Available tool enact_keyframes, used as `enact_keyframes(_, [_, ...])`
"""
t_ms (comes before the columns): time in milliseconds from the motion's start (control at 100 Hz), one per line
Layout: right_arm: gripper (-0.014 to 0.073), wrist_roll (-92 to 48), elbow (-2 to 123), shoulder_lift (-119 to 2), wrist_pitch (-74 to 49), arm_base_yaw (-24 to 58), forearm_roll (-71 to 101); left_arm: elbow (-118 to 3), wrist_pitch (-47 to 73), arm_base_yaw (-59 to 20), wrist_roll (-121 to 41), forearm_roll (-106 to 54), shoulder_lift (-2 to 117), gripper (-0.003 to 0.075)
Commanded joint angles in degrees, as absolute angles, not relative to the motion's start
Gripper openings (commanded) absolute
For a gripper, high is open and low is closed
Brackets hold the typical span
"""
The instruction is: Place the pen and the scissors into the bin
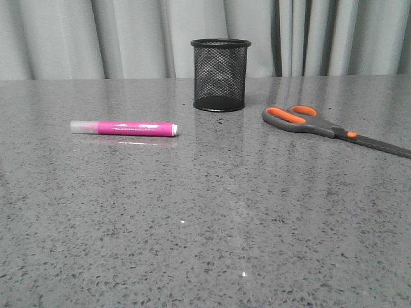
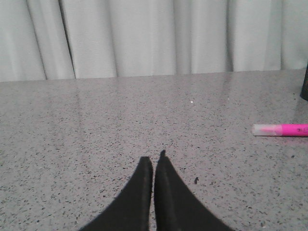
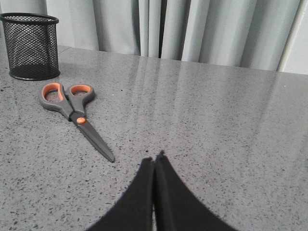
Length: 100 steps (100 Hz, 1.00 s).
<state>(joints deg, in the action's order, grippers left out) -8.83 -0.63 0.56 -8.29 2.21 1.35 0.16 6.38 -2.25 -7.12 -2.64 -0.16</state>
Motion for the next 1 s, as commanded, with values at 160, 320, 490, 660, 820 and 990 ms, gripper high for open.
enact_keyframes(160, [-0.0076,-8.7,-1.5,1.7,-3.6,1.8,0.6,2.6,2.3,-2.0,-6.7,-3.2,-2.1,-0.0019])
enact_keyframes(320, [-0.0076,-8.7,-1.5,1.7,-3.6,1.8,0.6,2.6,2.3,-2.0,-6.7,-3.2,-2.1,-0.0019])
enact_keyframes(490, [-0.0076,-8.7,-1.5,1.7,-3.6,1.8,0.6,2.6,2.3,-2.0,-6.7,-3.2,-2.1,-0.0019])
enact_keyframes(660, [-0.0076,-8.7,-1.5,1.7,-3.6,1.8,0.6,2.6,2.3,-2.0,-6.7,-3.2,-2.1,-0.0019])
enact_keyframes(820, [-0.0076,-8.7,-1.5,1.7,-3.4,1.8,0.6,2.6,2.2,-2.0,-6.7,-3.2,-2.1,-0.0019])
enact_keyframes(990, [-0.0076,-8.7,-1.5,1.7,-2.9,1.8,2.8,2.6,2.2,-2.0,-6.7,-6.4,-2.1,-0.0019])
